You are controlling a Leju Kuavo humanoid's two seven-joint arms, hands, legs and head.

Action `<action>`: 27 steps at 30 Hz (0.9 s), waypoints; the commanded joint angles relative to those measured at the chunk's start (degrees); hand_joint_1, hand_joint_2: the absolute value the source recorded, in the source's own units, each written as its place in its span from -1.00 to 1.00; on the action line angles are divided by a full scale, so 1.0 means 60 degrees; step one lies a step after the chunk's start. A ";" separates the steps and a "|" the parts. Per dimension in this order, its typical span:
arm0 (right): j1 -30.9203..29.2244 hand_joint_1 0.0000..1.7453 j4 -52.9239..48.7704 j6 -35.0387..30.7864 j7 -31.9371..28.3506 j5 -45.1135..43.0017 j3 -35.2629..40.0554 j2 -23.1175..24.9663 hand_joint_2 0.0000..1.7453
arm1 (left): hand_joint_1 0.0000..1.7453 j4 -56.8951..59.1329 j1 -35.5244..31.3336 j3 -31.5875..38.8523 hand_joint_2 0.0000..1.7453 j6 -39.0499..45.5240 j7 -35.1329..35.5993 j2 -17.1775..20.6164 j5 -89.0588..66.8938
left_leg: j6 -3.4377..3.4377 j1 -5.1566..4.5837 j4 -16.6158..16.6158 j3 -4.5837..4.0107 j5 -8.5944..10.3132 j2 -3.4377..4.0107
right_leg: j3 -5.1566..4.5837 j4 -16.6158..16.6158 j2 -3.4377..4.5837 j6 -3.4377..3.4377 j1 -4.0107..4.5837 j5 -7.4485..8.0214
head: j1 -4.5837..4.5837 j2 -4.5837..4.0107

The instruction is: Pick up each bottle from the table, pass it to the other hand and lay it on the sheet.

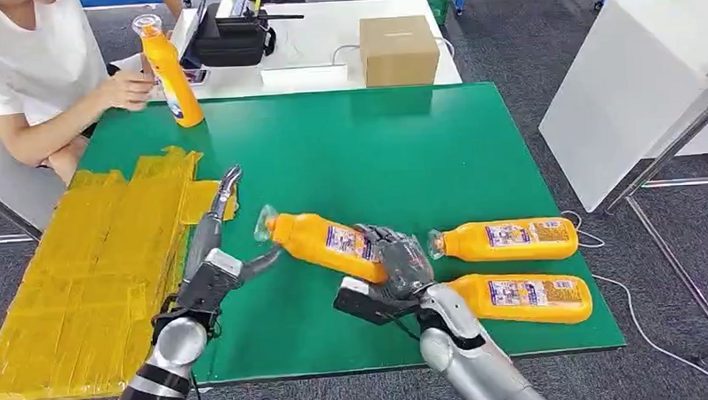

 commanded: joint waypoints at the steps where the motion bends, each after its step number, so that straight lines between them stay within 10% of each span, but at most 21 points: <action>1: 0.0768 1.00 -0.1825 -0.0254 -0.0610 -0.0891 -0.1722 0.0439 1.00 | -1.00 -0.0439 0.0034 0.0025 1.00 -0.0464 0.0141 0.0244 0.0310 | -0.0019 0.0012 0.0007 -0.0001 -0.0013 0.0013 | 0.0002 0.0000 0.0000 -0.0012 0.0012 -0.0007 | 0.0000 0.0000; 6: 0.0749 1.00 -0.1731 -0.0235 -0.0661 -0.0932 -0.1748 0.0451 1.00 | -1.00 -0.0411 0.0016 0.0004 1.00 -0.0462 0.0135 0.0224 0.0308 | -0.0008 0.0003 0.0000 -0.0001 -0.0002 0.0010 | 0.0002 -0.0001 0.0000 -0.0008 0.0003 -0.0002 | 0.0000 0.0000; 13: 0.1068 1.00 -0.2555 0.1022 -0.2372 -0.4886 -0.3048 0.0859 1.00 | -1.00 -0.0254 -0.0426 -0.0415 1.00 -0.2872 0.0534 0.0501 0.2742 | 0.0000 0.0000 0.0003 -0.0010 0.0009 -0.0005 | -0.0007 0.0003 -0.0012 -0.0007 0.0001 -0.0003 | 0.0000 0.0000; 27: 0.0303 1.00 -0.0837 0.1912 -0.2872 -0.5162 -0.2132 0.1242 1.00 | -1.00 0.0638 -0.1060 -0.1014 1.00 -0.5358 0.1552 0.0783 0.6209 | -0.0010 0.0010 -0.0007 0.0011 0.0007 0.0028 | 0.0008 -0.0010 0.0014 -0.0014 0.0011 0.0005 | 0.0000 0.0000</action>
